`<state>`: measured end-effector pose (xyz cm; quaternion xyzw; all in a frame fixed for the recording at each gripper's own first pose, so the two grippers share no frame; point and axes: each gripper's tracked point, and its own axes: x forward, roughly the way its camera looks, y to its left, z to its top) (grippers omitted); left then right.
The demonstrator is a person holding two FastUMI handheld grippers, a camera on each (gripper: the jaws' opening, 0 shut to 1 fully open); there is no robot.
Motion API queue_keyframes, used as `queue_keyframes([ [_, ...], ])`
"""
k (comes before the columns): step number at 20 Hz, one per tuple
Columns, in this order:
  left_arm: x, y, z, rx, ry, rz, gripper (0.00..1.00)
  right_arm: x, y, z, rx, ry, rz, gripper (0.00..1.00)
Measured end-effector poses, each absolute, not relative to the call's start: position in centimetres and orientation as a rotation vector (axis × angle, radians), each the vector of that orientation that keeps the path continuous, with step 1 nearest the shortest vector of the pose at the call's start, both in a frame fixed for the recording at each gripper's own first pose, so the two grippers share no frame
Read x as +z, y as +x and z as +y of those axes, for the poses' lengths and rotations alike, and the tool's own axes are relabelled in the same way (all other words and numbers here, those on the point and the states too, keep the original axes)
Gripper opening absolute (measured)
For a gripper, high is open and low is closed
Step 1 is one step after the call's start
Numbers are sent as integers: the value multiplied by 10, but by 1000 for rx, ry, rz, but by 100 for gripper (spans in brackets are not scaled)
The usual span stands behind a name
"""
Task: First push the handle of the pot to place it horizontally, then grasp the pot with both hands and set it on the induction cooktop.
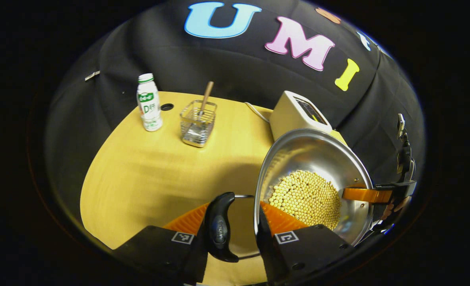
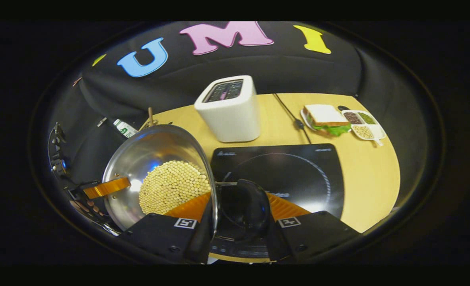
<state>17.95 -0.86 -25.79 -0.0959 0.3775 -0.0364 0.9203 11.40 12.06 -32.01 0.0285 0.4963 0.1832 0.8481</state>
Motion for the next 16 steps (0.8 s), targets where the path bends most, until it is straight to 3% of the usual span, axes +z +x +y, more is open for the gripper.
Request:
queue_keyframes([
  [6, -263, 191, -88, -96, -212, 773, 59, -318, 142, 49, 368, 53, 1029, 59],
  [16, -292, 213, -152, -120, -194, 799, 59, -354, 168, -17, 331, 81, 1052, 59],
])
